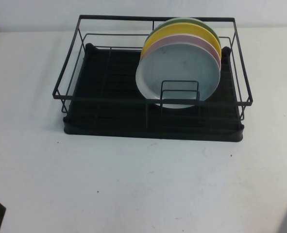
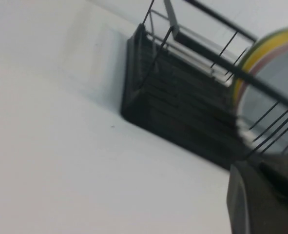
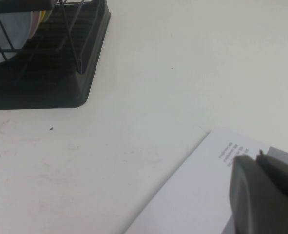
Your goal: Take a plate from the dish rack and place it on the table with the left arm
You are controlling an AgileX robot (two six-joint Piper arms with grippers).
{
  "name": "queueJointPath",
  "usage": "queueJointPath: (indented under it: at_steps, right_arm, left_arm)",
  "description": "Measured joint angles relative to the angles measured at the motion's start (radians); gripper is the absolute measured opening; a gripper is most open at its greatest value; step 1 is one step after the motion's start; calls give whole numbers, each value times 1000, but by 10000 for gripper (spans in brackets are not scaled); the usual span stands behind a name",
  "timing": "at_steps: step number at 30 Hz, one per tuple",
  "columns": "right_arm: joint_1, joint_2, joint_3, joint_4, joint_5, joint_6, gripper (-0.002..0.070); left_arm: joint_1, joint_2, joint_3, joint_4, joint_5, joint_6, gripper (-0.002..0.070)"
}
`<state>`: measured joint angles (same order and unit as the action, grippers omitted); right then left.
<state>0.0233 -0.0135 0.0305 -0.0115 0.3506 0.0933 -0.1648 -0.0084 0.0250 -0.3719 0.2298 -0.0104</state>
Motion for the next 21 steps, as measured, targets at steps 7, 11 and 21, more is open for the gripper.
queueJointPath:
  at_steps: [7, 11, 21]
  right_arm:
    - [0, 0, 0, 0, 0, 0, -21]
    - [0, 0, 0, 0, 0, 0, -21]
    - [0, 0, 0, 0, 0, 0, -20]
  left_arm:
    - [0, 0, 0, -352, -169, -71, -3]
    - [0, 0, 0, -379, -243, -73, -3]
    - [0, 0, -67, -375, -18, -9, -3]
